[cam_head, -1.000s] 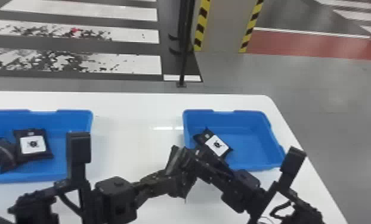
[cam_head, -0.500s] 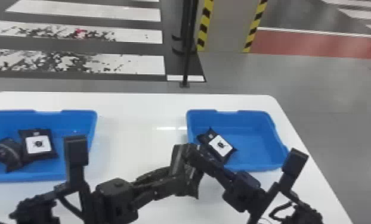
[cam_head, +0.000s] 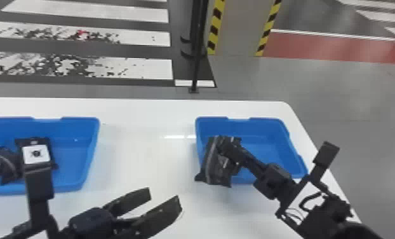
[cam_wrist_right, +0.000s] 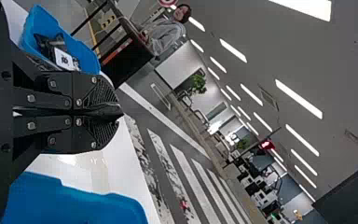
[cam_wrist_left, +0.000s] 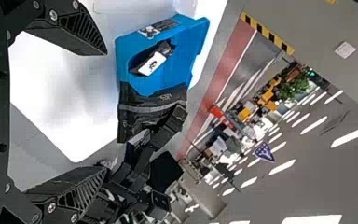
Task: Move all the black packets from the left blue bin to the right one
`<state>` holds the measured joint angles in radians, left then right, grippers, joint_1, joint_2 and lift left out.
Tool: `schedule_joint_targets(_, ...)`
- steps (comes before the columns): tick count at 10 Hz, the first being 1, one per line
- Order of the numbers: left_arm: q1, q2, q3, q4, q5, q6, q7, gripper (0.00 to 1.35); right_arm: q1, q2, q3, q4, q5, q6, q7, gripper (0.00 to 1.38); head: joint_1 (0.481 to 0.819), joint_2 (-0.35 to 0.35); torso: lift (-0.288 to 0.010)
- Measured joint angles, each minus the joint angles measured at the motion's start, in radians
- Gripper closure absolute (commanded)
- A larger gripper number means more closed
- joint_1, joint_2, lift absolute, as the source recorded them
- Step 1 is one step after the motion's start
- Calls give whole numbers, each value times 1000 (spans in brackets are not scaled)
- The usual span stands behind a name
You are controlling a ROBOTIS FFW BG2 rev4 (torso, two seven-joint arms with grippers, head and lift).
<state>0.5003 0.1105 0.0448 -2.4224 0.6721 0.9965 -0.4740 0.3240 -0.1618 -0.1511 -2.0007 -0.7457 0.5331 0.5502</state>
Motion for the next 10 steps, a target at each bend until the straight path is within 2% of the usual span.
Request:
schedule_joint_targets(3,71,-36,84,-67,0,-49,0,136,-143,-34,-62,204,43,-26,-14,1271,695,-208,-140)
schedule_joint_targets(4,80,-42,102,-73,0,-52,0,136,-183,-42,-75,262,65,-33,-25,1190,695,-216,-140)
schedule_joint_targets(5,87,-46,119,-76,0,-55,0,136,-216,-49,-82,310,84,-38,-37,1050,695,-226,-140)
schedule_joint_targets(7,95,-52,147,-80,-4,-78,2,136,-242,-52,-84,353,137,-58,-50,173,695,-224,-140)
schedule_joint_targets(8,96,-53,161,-83,-8,-88,3,136,-231,-47,-84,350,173,-89,-54,59,695,-222,-140)
schedule_joint_targets(9,96,-53,177,-86,-15,-95,3,136,-205,-38,-84,335,202,-127,-62,124,695,-217,-140)
schedule_joint_targets(10,96,-53,198,-88,-31,-100,4,136,-162,-24,-84,299,233,-171,-74,131,695,-205,-140)
